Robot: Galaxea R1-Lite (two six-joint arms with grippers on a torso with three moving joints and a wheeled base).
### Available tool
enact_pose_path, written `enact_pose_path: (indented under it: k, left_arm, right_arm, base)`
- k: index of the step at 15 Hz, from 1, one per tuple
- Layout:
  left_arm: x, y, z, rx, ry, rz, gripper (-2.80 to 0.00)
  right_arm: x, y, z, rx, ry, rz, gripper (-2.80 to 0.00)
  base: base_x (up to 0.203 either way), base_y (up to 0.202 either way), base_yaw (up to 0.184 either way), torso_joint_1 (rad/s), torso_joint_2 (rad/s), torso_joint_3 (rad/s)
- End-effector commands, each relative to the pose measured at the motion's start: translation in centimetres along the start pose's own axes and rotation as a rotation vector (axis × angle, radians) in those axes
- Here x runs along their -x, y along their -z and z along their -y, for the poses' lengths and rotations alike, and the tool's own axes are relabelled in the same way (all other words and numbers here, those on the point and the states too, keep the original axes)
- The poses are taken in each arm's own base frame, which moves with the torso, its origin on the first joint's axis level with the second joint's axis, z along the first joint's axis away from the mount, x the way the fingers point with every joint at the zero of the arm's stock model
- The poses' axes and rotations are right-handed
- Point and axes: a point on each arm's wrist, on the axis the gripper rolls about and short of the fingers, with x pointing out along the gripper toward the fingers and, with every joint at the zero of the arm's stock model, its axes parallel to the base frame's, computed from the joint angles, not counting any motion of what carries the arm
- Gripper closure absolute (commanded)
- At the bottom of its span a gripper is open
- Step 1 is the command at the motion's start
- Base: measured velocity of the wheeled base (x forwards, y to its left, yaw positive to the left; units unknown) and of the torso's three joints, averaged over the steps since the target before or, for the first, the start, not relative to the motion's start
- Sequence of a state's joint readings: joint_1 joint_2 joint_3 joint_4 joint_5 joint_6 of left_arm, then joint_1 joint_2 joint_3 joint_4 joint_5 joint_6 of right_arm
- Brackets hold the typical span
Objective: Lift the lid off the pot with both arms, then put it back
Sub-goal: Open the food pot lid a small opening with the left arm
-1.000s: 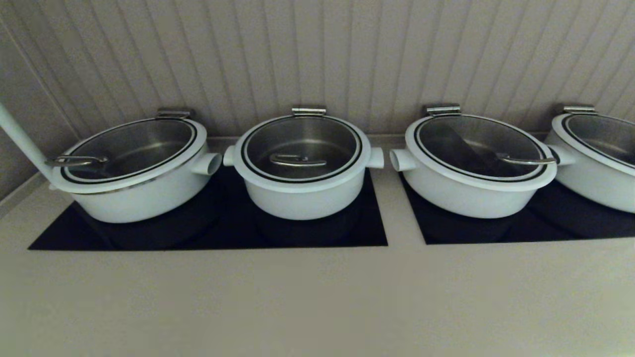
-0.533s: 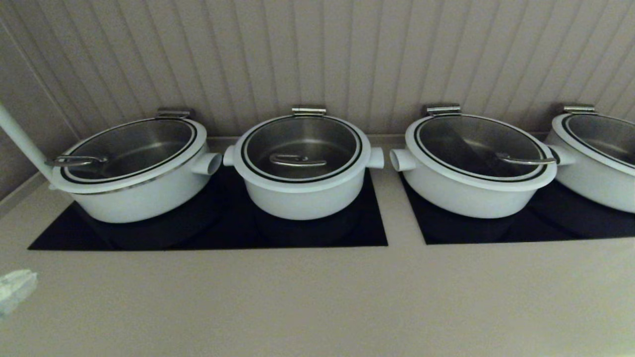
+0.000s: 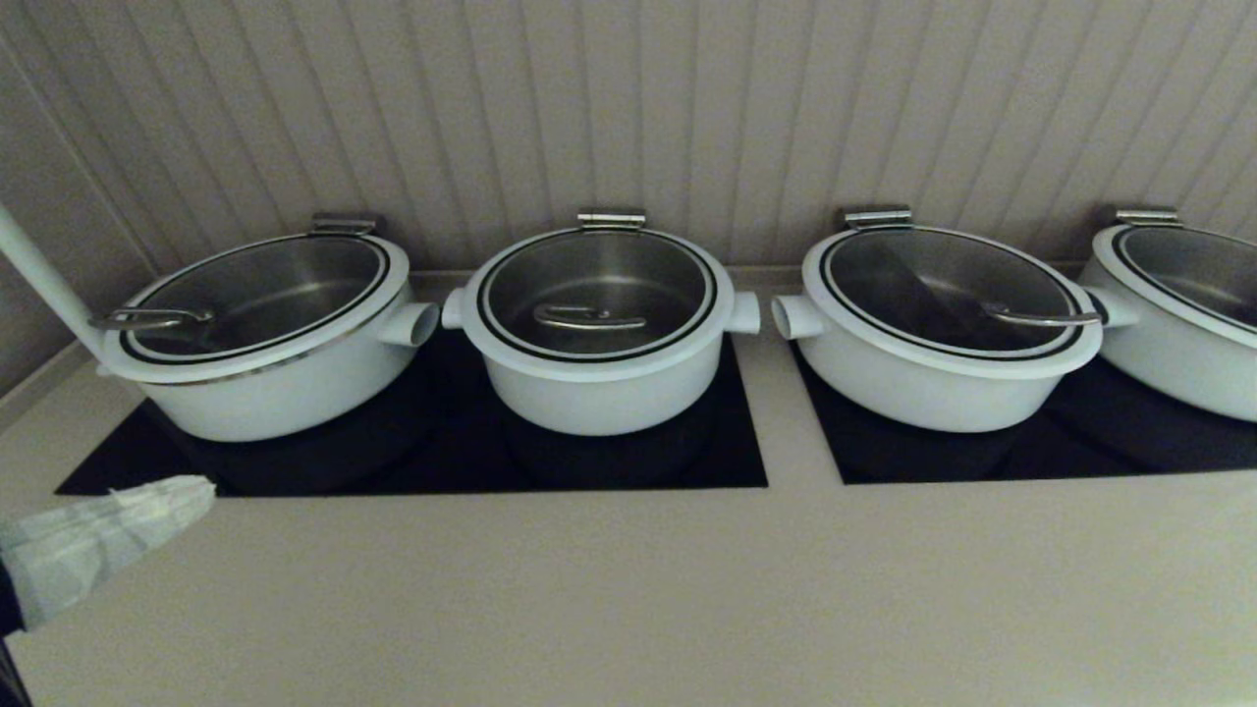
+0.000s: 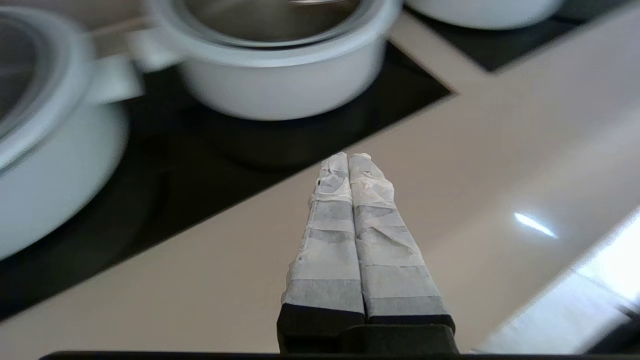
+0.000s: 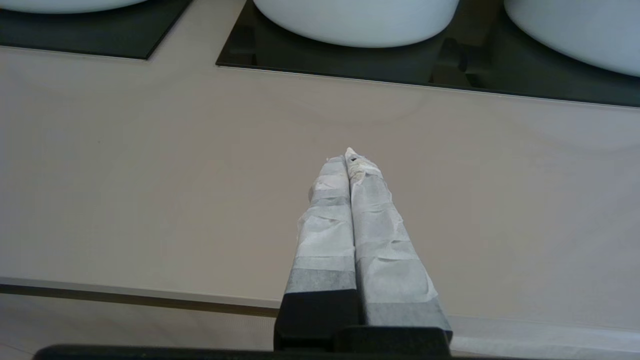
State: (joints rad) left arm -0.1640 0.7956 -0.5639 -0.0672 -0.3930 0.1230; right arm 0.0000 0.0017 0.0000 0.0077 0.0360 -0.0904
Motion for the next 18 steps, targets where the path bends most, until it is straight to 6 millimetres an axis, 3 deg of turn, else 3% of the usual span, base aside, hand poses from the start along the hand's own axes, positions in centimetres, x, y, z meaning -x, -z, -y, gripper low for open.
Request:
enact_pose_path:
  k: [1, 8, 13, 18]
  left_arm:
    - [-2.5, -0.5, 0.0, 0.007, 0.107, -0.061, 0.00]
    - [-10.1, -1.0, -0.3, -0.023, 0.219, -0.066, 0.00]
    - [-14.0, -0.5, -0.4, -0.088, 0.254, -0.122, 0.00]
    - [-17.2, -1.4, -0.9, -0.096, 0.250, -0.099, 0.00]
  right_arm:
    - [0.0, 0.0, 0.0, 0.000, -0.001, 0.000, 0.00]
    - [0.0, 0.0, 0.0, 0.000, -0.001, 0.000, 0.00]
    - [0.0, 0.0, 0.0, -0.001, 0.001, 0.000, 0.00]
    - [0.0, 0.0, 0.0, -0.001, -0.001, 0.000, 0.00]
  base:
    - [0.000, 0.000, 0.000, 0.000, 0.00, 0.000]
    - [0.000, 0.000, 0.000, 0.000, 0.00, 0.000]
    - [0.000, 0.000, 0.000, 0.000, 0.00, 0.000]
    - [0.000, 0.000, 0.000, 0.000, 0.00, 0.000]
